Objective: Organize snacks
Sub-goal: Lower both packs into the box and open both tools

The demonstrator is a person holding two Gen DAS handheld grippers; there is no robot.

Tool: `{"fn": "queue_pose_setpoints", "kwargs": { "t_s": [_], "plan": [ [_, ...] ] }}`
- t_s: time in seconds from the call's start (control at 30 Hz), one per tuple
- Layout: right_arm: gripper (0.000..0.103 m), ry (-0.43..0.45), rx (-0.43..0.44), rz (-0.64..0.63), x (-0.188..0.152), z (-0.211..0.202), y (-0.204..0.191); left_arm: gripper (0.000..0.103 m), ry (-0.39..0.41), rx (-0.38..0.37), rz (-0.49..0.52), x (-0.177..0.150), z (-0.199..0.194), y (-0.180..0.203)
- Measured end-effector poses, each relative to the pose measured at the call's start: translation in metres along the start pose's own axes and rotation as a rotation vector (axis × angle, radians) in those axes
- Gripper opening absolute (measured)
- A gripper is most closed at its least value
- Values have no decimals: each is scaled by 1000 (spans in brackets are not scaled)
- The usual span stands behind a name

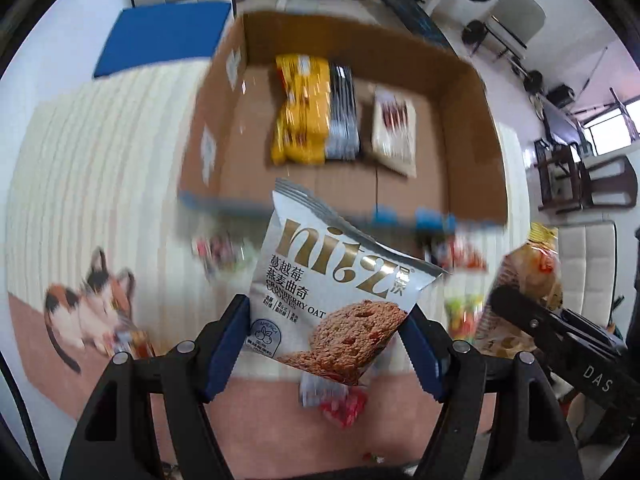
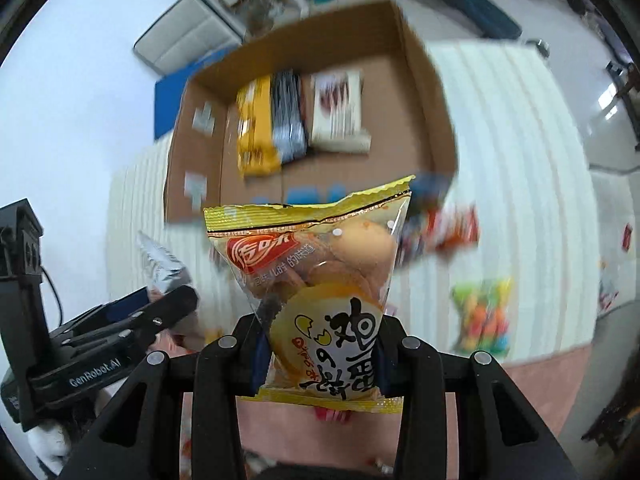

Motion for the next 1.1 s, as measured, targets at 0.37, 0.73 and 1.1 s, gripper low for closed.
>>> {"fn": "queue_pose_setpoints", "kwargs": {
  "t_s": [0.37,0.73,1.1],
  "plan": [
    [42,39,-121,99,134,53,25,72,-44,170,-26,154,56,-33],
    [44,0,-283,52,208,173,24,73,-132,257,14,216,107,-39],
    [94,5,-316,22,215,182,12,89,-98,255,21,221,109,-34]
  ]
}}
Point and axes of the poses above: each gripper's, at about its wrist camera, not at the fingertips, and z roughly the way its jaws point, y to its right, x to its top, the point moved 4 cm from there along z, roughly the way its jaws point, and after that the axes turned 2 degrees about -z, right-handed, at the moved point
